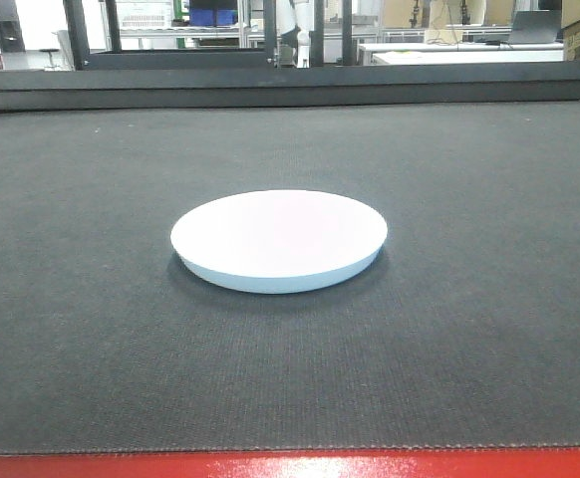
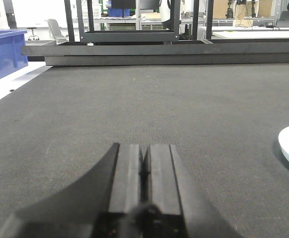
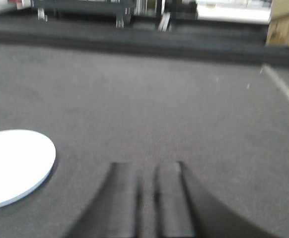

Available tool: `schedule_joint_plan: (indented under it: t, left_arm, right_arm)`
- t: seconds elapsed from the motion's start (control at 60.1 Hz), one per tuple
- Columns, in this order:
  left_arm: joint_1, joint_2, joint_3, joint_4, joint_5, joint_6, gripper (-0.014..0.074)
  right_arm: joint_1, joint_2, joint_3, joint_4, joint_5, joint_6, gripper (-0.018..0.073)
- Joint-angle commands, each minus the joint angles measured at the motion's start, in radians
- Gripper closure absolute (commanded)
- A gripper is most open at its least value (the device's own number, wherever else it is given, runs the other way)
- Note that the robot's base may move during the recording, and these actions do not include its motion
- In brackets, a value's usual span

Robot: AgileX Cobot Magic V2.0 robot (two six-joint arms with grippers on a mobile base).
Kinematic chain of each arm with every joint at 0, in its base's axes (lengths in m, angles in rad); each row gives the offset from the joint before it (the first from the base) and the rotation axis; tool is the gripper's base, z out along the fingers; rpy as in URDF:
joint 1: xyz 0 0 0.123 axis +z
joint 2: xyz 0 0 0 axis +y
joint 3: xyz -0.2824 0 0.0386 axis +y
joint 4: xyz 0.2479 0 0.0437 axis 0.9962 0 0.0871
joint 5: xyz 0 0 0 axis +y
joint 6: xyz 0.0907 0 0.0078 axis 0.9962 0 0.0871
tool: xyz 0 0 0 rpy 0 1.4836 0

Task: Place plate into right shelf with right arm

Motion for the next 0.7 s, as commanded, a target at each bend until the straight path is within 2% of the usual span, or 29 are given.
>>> schedule_joint_plan:
  t: [0.0, 0.1, 0.15, 0.25, 0.416, 0.516, 0.682]
  left_arm:
    - [-0.001, -0.011, 0.008, -0.002, -0.086, -0.002, 0.0643]
    - [-0.001, -0.011, 0.008, -0.002, -0.086, -0.002, 0.0643]
    - [-0.001, -0.011, 0.008, -0.002, -0.086, -0.002, 0.0643]
    - [-0.001, -0.011, 0.008, -0.002, -0.086, -0.002, 0.0643]
    - [-0.001, -0.011, 0.008, -0.002, -0.086, -0.002, 0.0643]
    - [-0.001, -0.011, 0.008, -0.002, -0.086, -0.002, 0.0643]
    - [-0.001, -0.011, 0.008, -0.002, -0.086, -0.002, 0.0643]
  right_arm:
    - [-0.004, 0.14, -0.1, -0.01, -0.043, -0.004, 0.0103]
    - [-0.004, 0.265, -0.166, -0.01, -0.005, -0.004, -0.0042]
    - [0.001, 0.319, -0.204, -0.01, 0.018, -0.004, -0.0075]
    - [0.045, 0.452, -0.302, -0.017, 0.096, -0.003, -0.0055]
    - [0.193, 0.662, -0.499, -0.021, 0.247, 0.026, -0.0042]
    - [0.289, 0.833, -0.63, -0.063, 0.314, 0.117, -0.0042]
    - [0.396, 1.046, -0.785, -0.147, 0.372, 0.256, -0.0042]
